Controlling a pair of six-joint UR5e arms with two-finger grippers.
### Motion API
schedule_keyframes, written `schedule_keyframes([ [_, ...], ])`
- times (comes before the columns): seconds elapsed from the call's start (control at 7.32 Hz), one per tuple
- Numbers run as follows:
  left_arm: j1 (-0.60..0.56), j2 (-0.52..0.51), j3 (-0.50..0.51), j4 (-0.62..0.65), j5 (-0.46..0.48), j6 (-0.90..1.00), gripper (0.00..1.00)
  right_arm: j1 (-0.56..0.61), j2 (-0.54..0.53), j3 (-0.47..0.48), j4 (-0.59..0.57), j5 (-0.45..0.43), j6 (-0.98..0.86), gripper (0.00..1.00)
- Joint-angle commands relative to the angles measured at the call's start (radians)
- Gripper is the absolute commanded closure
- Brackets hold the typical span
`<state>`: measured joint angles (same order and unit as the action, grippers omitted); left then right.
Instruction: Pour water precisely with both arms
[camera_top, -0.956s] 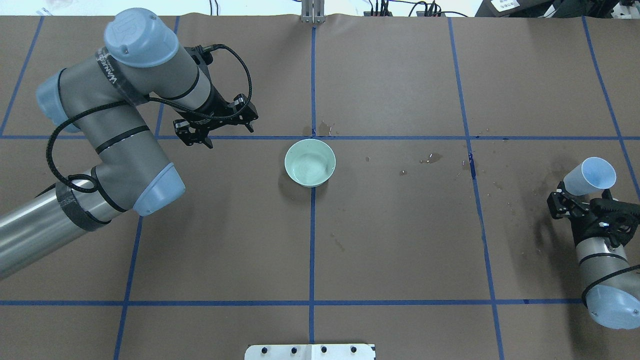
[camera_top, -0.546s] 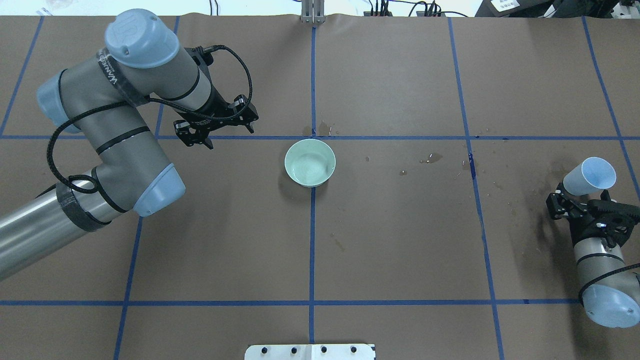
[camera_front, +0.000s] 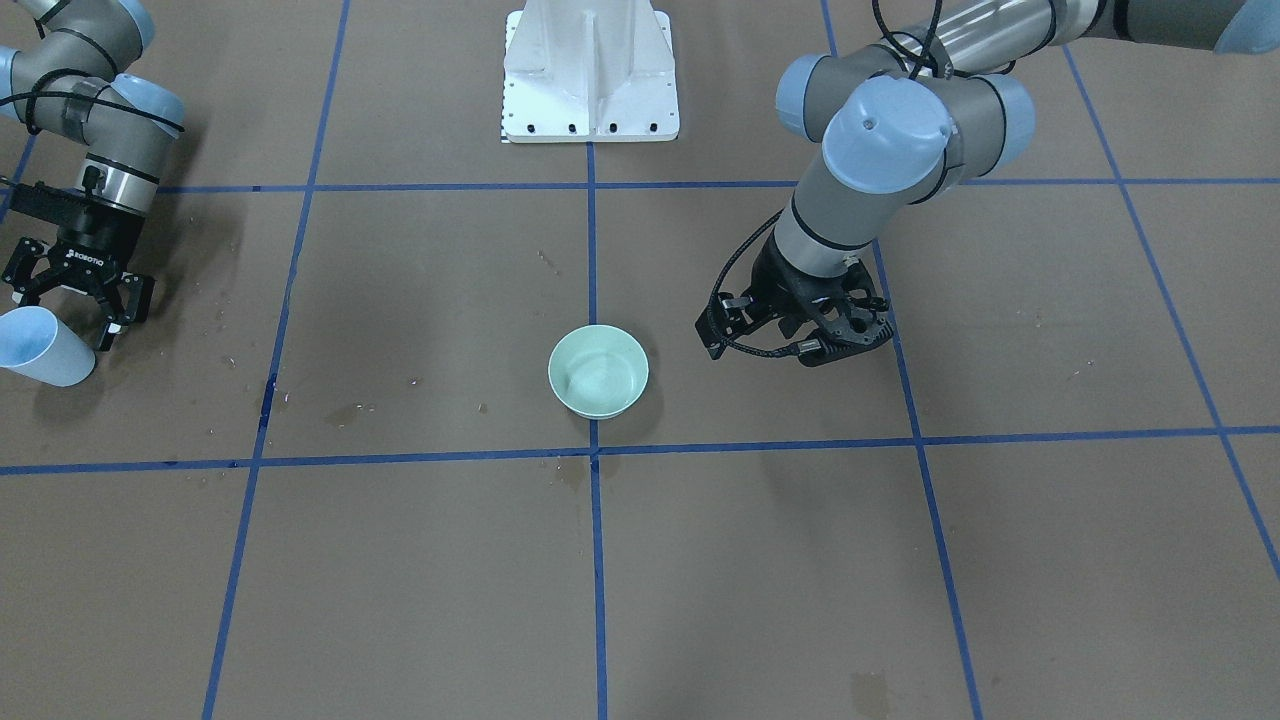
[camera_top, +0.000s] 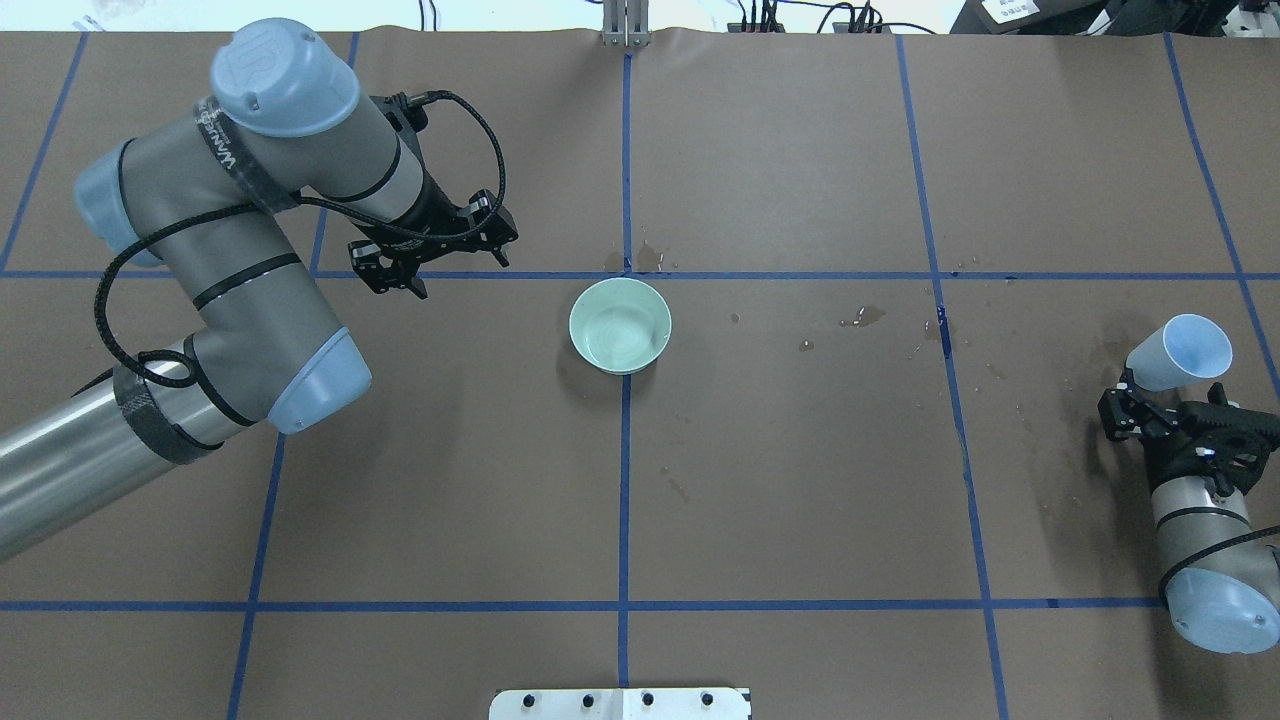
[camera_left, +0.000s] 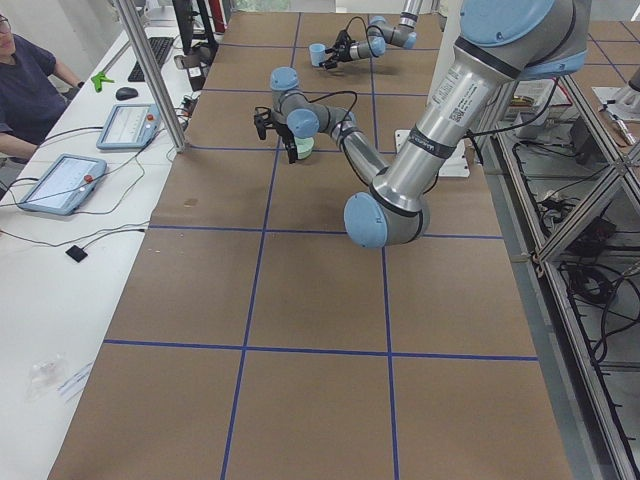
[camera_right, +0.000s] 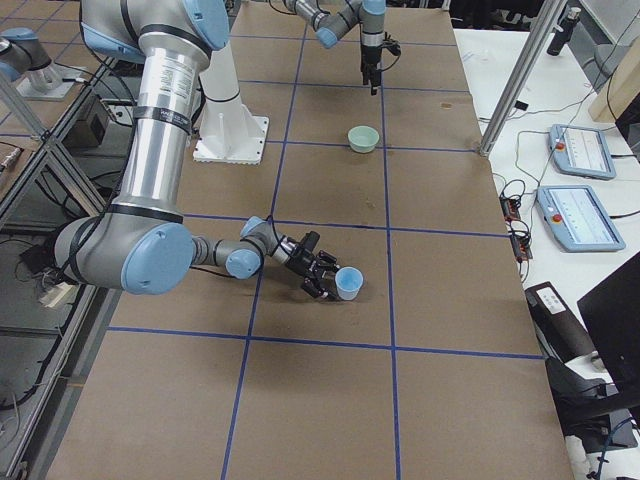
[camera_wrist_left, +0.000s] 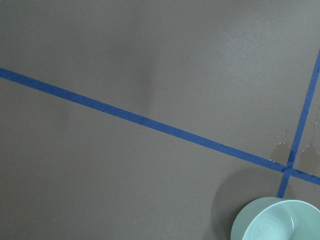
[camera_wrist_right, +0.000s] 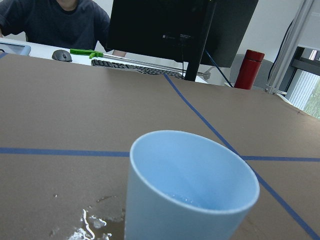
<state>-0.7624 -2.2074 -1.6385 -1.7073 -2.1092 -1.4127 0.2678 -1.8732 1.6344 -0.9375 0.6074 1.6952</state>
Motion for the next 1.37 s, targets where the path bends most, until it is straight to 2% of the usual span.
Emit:
schedule_keyframes([
  [0.0,0.000,0.000,-0.001,0.000,0.000,-0.002,0.00,0.007,-0.001,-0.007,0.003,0.000,-0.002,0.01],
  [0.14,-0.002,0.000,-0.001,0.000,0.000,-0.002,0.00,0.031,-0.001,-0.011,0.046,0.006,-0.014,0.01],
  [0.41,0.000,0.000,-0.001,0.000,0.000,-0.003,0.00,0.042,0.008,-0.083,0.100,0.008,-0.017,0.01],
  [1.23,0.000,0.002,-0.001,0.000,0.000,-0.003,0.00,0.091,0.028,-0.099,0.106,0.009,-0.065,0.01],
])
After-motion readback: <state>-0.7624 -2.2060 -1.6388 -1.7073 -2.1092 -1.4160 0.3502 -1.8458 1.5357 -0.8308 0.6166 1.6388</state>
